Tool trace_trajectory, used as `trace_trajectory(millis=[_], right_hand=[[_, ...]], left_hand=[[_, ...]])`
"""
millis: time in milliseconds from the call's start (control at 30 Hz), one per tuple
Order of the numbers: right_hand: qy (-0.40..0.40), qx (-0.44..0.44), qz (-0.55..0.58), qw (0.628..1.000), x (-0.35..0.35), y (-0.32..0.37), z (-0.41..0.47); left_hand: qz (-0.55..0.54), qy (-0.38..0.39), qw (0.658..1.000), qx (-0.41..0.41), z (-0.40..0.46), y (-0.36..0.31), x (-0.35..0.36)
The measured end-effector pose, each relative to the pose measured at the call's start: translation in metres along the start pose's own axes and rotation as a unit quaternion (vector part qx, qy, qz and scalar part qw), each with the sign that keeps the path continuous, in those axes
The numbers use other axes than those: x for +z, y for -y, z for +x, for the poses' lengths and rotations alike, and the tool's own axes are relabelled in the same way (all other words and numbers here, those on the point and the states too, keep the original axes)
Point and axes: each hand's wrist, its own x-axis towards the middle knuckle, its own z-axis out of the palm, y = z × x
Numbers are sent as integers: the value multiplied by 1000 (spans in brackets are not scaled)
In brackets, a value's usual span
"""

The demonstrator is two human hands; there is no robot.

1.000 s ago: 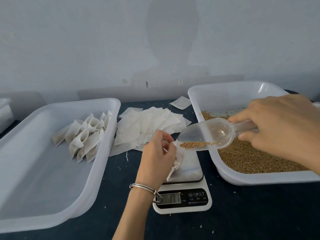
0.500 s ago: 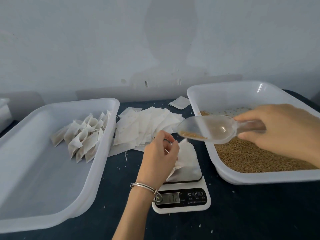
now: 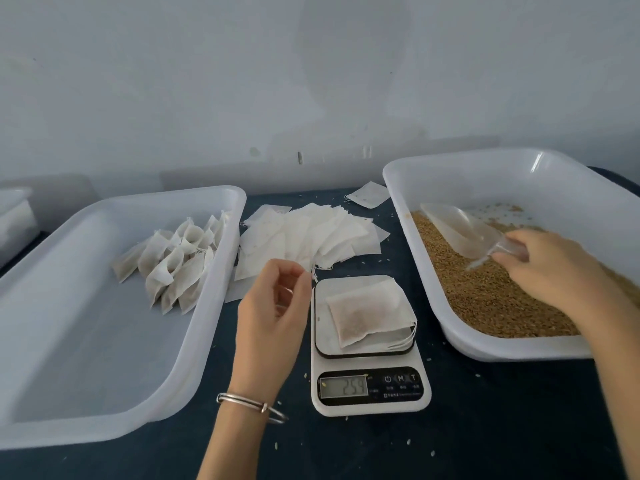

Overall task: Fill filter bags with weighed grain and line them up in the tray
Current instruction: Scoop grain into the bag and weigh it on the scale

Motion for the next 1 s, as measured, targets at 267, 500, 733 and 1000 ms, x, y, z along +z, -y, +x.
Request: trace_trajectory(millis=[267,500,733,1000], right_hand=[[-2,14,-22,1000,13,4,-4],[15,14,-50,999,21,2,-2],[50,10,-39,998,24,2,0],[-199,-188,113,955,-4,47,-23]], left_hand=[[2,34,999,25,0,-4,5],[335,234,896,176,0,-6,76],[397,180,875,211,1,-3,90],[135,118,979,95,21,-13,23]])
